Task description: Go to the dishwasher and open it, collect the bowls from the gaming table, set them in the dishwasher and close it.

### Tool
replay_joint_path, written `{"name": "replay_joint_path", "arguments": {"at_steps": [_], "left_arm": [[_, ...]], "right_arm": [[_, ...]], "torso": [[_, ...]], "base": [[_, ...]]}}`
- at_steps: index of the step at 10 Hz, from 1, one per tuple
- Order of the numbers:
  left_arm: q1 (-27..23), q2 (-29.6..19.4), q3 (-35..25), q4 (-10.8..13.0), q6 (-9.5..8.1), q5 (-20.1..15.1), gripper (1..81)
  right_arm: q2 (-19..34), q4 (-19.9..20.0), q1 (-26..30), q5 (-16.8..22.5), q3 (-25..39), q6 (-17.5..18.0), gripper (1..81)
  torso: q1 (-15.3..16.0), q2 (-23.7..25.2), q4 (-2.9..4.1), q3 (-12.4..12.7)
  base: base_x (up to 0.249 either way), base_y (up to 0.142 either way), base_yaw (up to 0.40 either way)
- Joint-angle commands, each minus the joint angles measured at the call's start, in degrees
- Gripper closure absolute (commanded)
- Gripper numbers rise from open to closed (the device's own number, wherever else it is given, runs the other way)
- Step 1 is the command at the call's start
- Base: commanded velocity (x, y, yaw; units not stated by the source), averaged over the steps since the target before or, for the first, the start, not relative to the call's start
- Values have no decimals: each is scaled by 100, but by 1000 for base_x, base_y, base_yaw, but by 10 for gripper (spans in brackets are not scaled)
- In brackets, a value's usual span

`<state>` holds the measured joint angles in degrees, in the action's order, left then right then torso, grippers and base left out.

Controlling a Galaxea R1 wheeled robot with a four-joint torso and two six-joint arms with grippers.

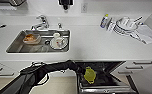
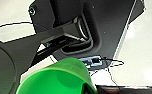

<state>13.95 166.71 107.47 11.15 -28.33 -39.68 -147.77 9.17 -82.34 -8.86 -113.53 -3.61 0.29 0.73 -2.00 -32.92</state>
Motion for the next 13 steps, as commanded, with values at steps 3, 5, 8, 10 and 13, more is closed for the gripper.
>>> {"name": "replay_joint_path", "arguments": {"at_steps": [3, 5, 8, 10, 13], "left_arm": [[-844, 759, 46, -70, -94, -242, 811], [-810, 813, 73, -52, -94, -260, 10], [-512, 120, -504, 35, -67, -268, 10], [-135, -914, -1732, 315, -84, -251, 10], [770, -2427, -2966, 764, -94, -95, 10]], "right_arm": [[96, -55, -34, 491, 104, -17, 811], [113, -55, 10, 491, 165, -8, 811], [639, -55, 361, 508, 997, -8, 811], [1315, -21, 755, 508, 2050, 36, 811], [2176, 224, 1398, 535, 3186, 115, 811]], "torso": [[0, 0, 0, 0], [0, 0, 0, 0], [0, 0, 0, 0], [0, -2, 0, 0], [0, -2, 0, -2]], "base": [[0, 0, 0], [0, 0, 0], [0, 0, 0], [0, 0, 0], [0, 0, 0]]}}
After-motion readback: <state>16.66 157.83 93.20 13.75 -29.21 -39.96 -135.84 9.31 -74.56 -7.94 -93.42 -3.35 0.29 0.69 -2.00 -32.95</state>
